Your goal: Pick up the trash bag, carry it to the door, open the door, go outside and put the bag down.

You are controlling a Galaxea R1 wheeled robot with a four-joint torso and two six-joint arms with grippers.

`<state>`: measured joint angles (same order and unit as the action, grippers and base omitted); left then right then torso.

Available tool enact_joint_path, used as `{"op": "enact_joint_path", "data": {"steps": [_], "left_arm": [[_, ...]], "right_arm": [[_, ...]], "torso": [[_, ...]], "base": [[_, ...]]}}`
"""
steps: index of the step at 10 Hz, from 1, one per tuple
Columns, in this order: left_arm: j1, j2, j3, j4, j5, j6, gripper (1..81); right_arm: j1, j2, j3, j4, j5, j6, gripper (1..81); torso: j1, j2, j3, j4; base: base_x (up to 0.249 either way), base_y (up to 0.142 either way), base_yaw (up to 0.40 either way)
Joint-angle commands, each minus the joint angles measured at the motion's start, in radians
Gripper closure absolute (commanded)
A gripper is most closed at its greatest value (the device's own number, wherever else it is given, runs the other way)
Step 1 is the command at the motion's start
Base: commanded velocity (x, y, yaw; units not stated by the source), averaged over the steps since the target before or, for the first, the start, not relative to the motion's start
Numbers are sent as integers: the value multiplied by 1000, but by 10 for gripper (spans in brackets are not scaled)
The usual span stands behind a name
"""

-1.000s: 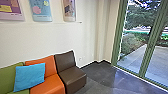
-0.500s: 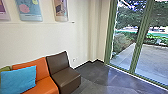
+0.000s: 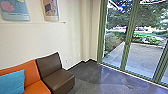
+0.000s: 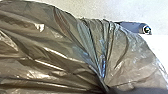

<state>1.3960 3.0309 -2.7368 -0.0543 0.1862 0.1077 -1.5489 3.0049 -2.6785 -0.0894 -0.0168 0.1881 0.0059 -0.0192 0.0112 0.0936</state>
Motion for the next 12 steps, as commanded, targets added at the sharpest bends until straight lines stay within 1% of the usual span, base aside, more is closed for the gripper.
{"op": "enact_joint_path", "data": {"steps": [1,3,9,12], "left_arm": [[-70,4,-1,5,59,7,811],[-70,4,-1,4,59,13,811],[-70,7,-1,5,59,15,811],[-70,8,-1,4,59,24,811]], "right_arm": [[46,2,0,-6,-49,1,10],[46,4,-1,-6,-49,2,10],[49,5,-1,-6,-51,1,10],[52,8,-1,-6,-51,1,10]], "torso": [[0,0,0,0],[0,0,0,0],[0,0,0,0],[0,0,0,0]], "base": [[0,0,-242],[0,0,-256],[0,0,-277],[0,0,-289]]}}
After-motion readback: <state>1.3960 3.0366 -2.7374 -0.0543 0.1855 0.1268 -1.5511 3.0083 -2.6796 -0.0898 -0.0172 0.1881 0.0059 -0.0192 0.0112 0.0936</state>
